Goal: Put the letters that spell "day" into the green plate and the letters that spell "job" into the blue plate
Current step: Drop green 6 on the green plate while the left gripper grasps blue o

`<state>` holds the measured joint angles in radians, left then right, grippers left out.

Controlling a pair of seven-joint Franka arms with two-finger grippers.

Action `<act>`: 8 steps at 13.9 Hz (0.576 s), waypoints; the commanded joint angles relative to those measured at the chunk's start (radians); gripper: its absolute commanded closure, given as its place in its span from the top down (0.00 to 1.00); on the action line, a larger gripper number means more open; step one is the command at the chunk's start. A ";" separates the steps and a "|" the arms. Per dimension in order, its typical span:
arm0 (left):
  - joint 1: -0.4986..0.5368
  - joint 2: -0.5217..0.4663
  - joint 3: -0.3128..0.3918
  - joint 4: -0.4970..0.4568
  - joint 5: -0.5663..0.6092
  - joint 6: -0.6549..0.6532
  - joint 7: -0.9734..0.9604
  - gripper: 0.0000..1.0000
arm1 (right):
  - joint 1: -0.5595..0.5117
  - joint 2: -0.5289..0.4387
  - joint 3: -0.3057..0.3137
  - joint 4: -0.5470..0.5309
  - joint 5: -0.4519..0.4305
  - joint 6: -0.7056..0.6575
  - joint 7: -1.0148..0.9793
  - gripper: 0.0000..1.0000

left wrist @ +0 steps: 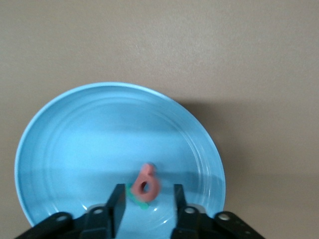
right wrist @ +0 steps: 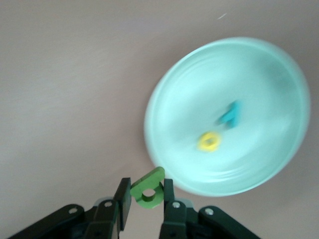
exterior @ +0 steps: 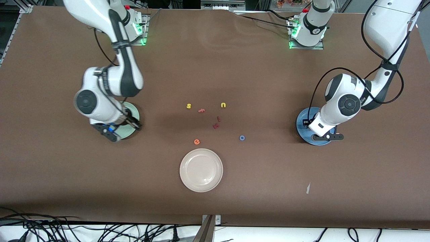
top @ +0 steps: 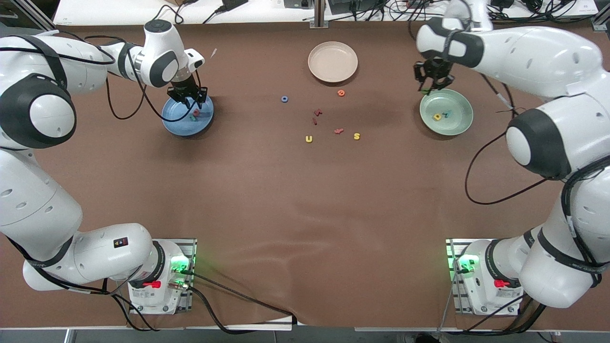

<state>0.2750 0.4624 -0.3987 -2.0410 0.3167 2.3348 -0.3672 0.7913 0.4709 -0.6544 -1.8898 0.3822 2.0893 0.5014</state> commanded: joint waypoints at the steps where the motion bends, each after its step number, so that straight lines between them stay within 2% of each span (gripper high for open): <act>1: -0.014 -0.036 -0.025 0.083 -0.033 -0.125 -0.019 1.00 | 0.003 -0.032 -0.048 -0.121 0.017 0.015 -0.185 0.00; 3: -0.057 -0.028 -0.031 0.146 -0.129 -0.152 -0.047 1.00 | 0.002 -0.032 -0.048 -0.220 0.018 0.079 -0.225 0.00; 4: -0.089 -0.013 -0.031 0.171 -0.169 -0.152 -0.079 1.00 | 0.002 -0.034 -0.050 -0.263 0.018 0.119 -0.236 0.07; 5: -0.132 0.007 -0.031 0.197 -0.182 -0.152 -0.129 1.00 | 0.000 -0.032 -0.057 -0.275 0.018 0.136 -0.239 0.34; 6: -0.179 0.034 -0.029 0.232 -0.182 -0.152 -0.203 1.00 | -0.007 -0.032 -0.060 -0.267 0.018 0.127 -0.242 0.76; 7: -0.229 0.071 -0.031 0.281 -0.180 -0.152 -0.275 1.00 | -0.004 -0.043 -0.060 -0.255 0.018 0.114 -0.235 1.00; 8: -0.276 0.109 -0.029 0.329 -0.180 -0.152 -0.345 1.00 | -0.004 -0.063 -0.059 -0.217 0.018 0.056 -0.222 1.00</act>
<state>0.0823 0.4777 -0.4352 -1.8310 0.1519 2.2070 -0.6018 0.7788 0.4605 -0.7048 -2.1373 0.3851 2.2033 0.2868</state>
